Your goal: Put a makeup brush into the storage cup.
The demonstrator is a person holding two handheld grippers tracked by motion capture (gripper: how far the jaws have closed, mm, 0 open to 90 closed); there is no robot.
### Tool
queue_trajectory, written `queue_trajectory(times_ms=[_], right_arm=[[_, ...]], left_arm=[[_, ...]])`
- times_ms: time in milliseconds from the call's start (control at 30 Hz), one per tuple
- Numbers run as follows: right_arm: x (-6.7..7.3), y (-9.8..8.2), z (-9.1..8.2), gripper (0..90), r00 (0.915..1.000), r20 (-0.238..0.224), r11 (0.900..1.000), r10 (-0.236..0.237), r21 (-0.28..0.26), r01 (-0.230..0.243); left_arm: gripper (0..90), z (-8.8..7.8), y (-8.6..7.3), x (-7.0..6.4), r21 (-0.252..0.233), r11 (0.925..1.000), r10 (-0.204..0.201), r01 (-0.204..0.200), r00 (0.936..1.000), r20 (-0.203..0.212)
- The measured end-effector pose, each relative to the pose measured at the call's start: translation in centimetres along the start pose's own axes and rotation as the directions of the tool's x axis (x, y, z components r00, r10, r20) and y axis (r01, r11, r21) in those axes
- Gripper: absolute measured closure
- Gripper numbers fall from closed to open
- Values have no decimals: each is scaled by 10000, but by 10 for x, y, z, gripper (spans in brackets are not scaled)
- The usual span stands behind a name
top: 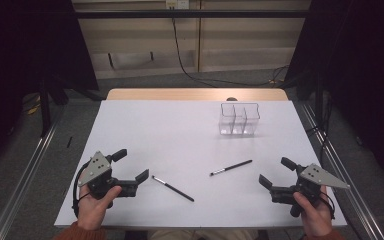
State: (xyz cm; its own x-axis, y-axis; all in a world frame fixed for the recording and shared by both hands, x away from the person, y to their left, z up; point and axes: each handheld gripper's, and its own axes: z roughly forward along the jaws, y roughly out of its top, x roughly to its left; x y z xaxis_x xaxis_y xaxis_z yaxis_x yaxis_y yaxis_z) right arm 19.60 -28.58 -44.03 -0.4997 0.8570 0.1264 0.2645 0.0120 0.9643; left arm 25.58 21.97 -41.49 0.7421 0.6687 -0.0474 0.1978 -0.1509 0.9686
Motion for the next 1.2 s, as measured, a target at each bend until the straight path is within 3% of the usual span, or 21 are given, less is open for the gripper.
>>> queue_trajectory(times_ms=[733,1067,1200], right_arm=[[2,0,2,0,9998,-158,9999,-112,72,113],[2,0,3,0,9997,-185,9998,-153,80,155],[3,1,3,0,9995,-220,9997,-204,96,207]], left_arm=[[27,35,18,6,264,9996,-108,91,9978,650],[38,56,25,12,1015,9946,91,-209,9933,1156],[42,61,24,13,1493,9874,311,-524,9894,1417]])
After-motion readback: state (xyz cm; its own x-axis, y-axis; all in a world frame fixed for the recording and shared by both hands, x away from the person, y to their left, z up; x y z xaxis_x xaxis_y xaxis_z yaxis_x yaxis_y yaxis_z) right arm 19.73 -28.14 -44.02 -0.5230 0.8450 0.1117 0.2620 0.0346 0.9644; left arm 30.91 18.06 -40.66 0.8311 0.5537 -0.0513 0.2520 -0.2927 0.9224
